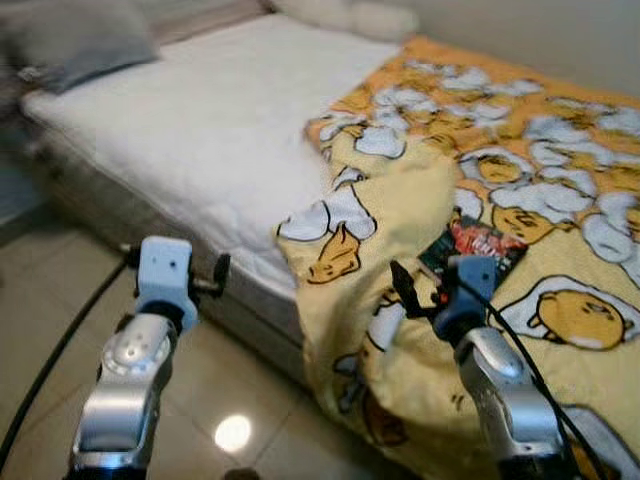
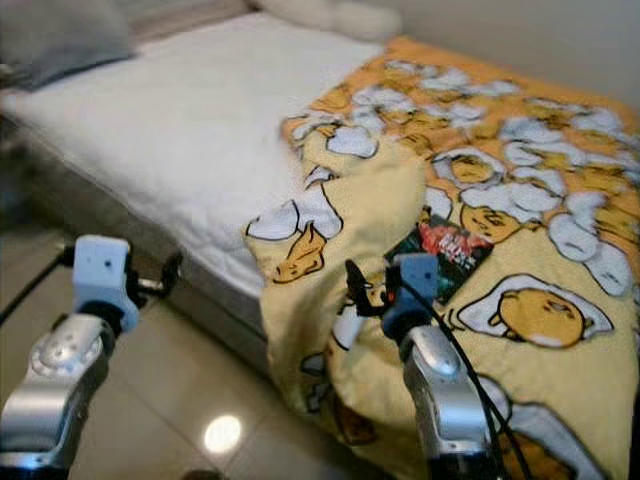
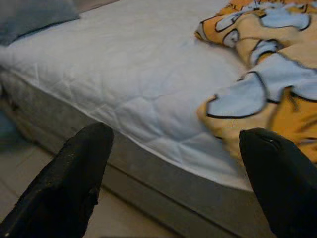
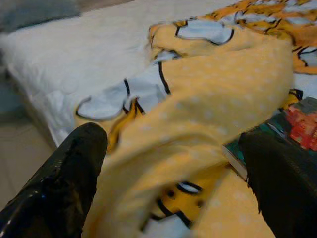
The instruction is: Clean up the room
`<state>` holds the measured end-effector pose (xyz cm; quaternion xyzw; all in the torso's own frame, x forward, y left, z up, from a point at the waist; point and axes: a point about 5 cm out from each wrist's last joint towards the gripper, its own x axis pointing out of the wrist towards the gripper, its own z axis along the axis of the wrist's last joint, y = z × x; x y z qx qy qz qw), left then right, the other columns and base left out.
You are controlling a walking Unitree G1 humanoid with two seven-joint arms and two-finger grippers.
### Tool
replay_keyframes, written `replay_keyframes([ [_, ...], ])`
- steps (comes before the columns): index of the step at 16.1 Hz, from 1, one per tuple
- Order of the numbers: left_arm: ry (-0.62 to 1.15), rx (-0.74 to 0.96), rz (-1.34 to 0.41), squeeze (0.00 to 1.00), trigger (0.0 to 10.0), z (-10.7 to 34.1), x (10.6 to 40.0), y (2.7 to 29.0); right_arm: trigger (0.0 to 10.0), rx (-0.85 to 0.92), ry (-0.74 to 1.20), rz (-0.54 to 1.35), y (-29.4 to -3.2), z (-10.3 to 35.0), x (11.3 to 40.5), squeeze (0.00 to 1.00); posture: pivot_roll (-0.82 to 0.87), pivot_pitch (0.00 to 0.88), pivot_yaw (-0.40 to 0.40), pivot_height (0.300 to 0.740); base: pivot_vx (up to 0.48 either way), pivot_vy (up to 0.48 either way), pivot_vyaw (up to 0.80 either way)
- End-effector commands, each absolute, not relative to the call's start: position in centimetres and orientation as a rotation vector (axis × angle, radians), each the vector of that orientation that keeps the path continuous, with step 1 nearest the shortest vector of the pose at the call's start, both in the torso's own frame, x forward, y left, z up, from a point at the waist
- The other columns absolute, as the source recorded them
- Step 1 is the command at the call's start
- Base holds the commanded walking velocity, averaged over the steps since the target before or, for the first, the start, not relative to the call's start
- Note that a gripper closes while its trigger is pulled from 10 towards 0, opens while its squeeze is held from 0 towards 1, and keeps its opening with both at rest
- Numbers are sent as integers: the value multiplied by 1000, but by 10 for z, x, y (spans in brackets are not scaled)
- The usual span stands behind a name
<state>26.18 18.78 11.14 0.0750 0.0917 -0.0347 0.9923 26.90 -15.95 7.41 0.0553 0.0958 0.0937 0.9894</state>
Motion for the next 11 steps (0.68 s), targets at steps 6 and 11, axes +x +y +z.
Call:
replay_keyframes([
  [6,175,171,-70,961,10000,115,262,191,10000,99,184,198,-157,77,272,1000,-1,0,-26,740,0,-379,800],
  [11,192,178,-119,941,10000,112,260,187,10000,118,190,181,-159,77,272,1000,0,0,-27,740,0,-224,0],
])
